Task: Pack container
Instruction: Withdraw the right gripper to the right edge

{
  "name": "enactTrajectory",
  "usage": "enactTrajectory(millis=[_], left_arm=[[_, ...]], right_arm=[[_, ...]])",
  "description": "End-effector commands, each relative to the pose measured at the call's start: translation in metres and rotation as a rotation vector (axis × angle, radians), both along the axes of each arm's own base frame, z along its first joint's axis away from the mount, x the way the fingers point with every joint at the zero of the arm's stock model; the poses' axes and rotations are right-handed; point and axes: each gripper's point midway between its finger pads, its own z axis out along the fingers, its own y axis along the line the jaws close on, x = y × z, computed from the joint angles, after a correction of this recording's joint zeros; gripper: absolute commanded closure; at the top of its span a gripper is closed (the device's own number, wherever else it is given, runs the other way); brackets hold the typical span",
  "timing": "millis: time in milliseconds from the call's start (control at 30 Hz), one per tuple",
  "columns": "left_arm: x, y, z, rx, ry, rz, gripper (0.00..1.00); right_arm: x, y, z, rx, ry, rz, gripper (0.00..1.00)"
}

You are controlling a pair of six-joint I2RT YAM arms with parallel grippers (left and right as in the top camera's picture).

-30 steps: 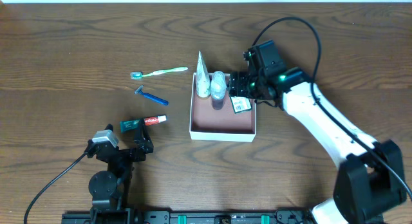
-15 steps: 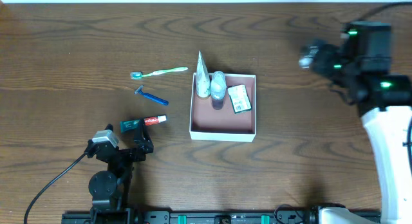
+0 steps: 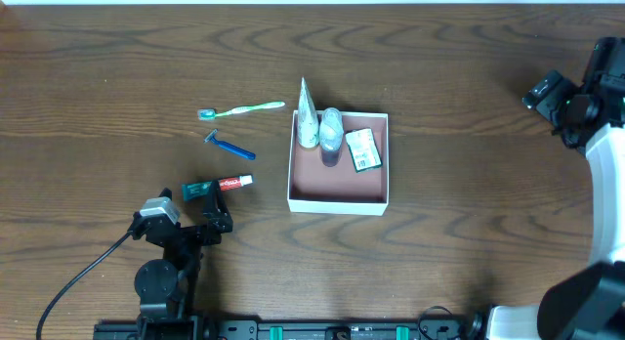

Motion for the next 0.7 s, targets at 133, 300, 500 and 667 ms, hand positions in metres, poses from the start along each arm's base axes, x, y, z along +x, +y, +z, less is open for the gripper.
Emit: enactTrajectory(millis=[133, 300, 500, 667], left_arm=[[-0.001, -0.004, -0.016, 0.000, 0.046, -0.026, 0.02], [-0.001, -0.005, -0.017, -0.001, 0.052, -0.033, 0.02], [0.000, -0.004, -0.033, -0.002, 0.123, -0.028, 0.02], [0.001, -0.005, -0.044, -0.034, 0.180, -0.028, 0.02]], right_arm=[[0.000, 0.000, -0.022, 0.030, 0.060, 0.001, 0.01], [0.001, 0.015, -0.024, 0.100, 0.057, 0.039, 0.01], [0.000, 0.028, -0.026, 0.148, 0.062, 0.070, 0.01], [-0.008, 0.031, -0.030, 0.160, 0.099, 0.070, 0.01]])
